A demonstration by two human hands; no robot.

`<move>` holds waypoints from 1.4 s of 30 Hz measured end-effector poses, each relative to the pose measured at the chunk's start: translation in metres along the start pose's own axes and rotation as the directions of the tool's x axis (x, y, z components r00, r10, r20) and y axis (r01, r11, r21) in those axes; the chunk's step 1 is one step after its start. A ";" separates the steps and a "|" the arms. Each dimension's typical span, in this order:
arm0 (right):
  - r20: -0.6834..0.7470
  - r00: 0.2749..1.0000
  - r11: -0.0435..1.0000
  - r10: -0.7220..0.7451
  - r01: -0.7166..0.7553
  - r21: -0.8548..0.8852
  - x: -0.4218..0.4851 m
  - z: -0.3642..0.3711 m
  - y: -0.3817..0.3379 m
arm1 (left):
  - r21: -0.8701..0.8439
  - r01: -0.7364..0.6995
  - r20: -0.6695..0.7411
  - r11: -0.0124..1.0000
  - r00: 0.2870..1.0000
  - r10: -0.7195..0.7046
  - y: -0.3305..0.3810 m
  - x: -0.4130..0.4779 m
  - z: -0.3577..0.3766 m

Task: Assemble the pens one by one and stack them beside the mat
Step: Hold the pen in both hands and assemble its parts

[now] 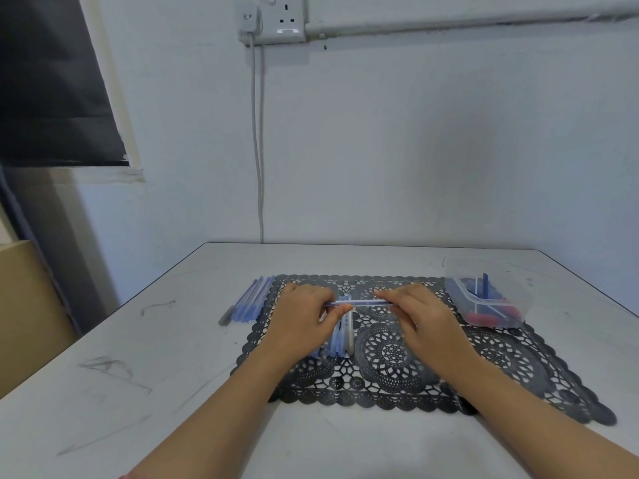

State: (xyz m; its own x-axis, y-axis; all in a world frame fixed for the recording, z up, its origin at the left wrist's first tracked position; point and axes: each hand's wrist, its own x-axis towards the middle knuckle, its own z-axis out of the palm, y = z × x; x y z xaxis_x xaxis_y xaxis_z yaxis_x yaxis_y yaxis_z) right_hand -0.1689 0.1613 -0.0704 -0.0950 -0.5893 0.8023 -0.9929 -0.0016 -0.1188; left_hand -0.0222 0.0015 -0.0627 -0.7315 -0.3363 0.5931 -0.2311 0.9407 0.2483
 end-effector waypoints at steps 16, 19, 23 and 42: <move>0.031 0.996 0.996 0.084 -0.083 -0.038 0.000 0.003 0.001 | 0.013 -0.009 -0.009 1.000 1.000 0.009 -0.004 0.001 0.001; 0.036 0.995 0.993 0.098 -0.095 -0.069 0.000 0.003 0.001 | 0.015 -0.010 -0.031 1.000 0.999 0.011 -0.006 0.001 0.001; 0.057 0.995 0.994 0.076 -0.071 -0.088 0.000 0.003 0.002 | 0.031 -0.018 -0.043 0.999 0.999 0.019 -0.008 0.002 0.002; 0.126 0.991 0.988 0.038 -0.019 -0.151 0.001 -0.001 0.001 | 0.064 -0.042 -0.096 0.997 0.994 0.048 -0.011 0.001 0.003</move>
State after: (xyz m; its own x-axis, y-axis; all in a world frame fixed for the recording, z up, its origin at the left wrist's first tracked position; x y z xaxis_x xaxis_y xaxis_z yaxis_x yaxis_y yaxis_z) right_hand -0.1698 0.1613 -0.0691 -0.1230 -0.6864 0.7168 -0.9903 0.1318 -0.0437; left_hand -0.0221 -0.0092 -0.0667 -0.6767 -0.2932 0.6753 -0.2403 0.9550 0.1738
